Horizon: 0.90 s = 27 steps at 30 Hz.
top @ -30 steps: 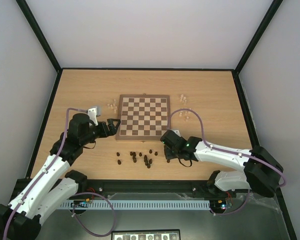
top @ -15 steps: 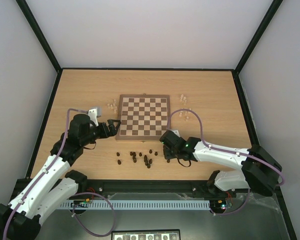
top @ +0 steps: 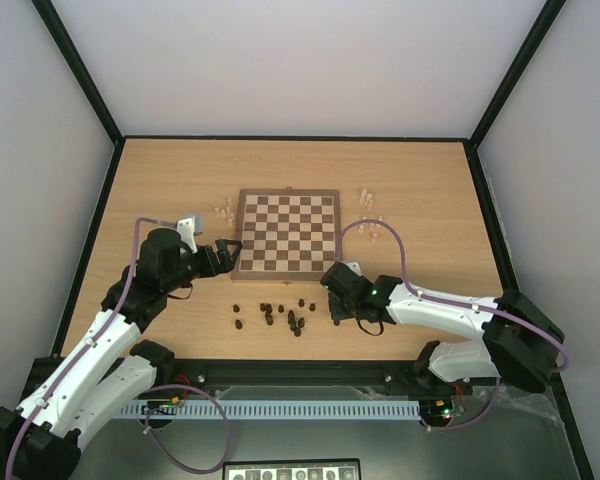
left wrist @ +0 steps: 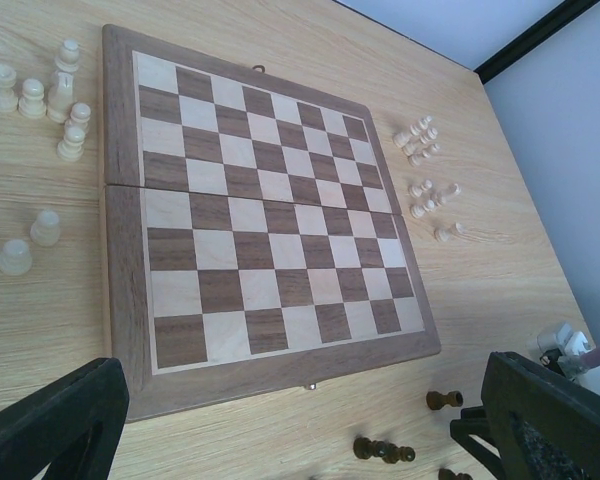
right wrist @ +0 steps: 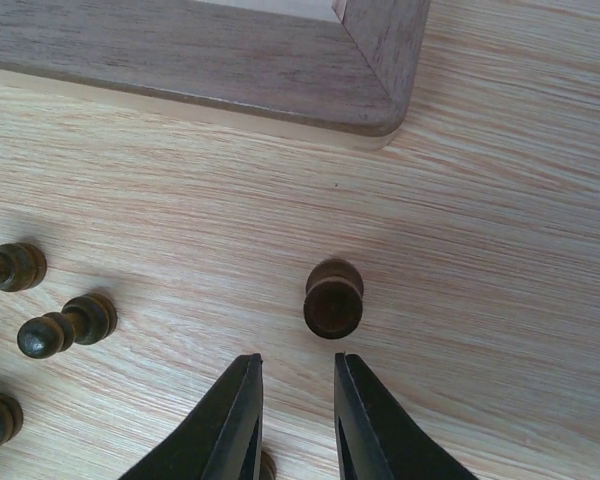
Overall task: Set up the chess pieces on the board
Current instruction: Pick up the chess piece at the center of the board.
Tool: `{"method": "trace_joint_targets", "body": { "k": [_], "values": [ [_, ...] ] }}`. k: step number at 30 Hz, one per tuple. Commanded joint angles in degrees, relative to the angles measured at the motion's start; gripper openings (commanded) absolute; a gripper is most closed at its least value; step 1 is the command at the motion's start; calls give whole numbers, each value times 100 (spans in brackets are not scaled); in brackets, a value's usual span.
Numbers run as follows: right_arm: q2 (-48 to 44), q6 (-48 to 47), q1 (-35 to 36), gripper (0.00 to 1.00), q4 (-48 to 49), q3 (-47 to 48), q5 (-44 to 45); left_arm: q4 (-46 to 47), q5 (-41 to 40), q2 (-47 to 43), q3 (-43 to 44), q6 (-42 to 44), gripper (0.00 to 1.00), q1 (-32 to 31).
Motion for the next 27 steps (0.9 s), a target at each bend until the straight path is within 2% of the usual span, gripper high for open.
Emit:
{"method": "trace_joint_targets", "body": {
  "k": [1, 5, 11, 20, 22, 25, 27],
  "values": [
    [-61, 39, 41, 20, -329, -1, 242, -27, -13, -48, -69, -48, 100, -40],
    [26, 53, 37, 20, -387, 67, 406, 19, -11, -36, -93, -76, 100, -48],
    [207, 36, 40, 28, -450, 216, 701, 69, 14, -19, -125, -85, 100, -79],
    [568, -133, 35, 28, -280, 469, 748, 63, -1, -32, -128, -93, 99, -101],
    [679, -162, 32, 26, -234, 514, 734, 53, -3, -47, -127, -89, 99, -101],
    [806, -182, 26, 15, -194, 556, 710, 28, -10, -59, -98, -88, 99, -101],
    [812, -181, 30, 11, -188, 573, 702, 17, -7, -79, -93, -81, 99, -101]
  ]
}}
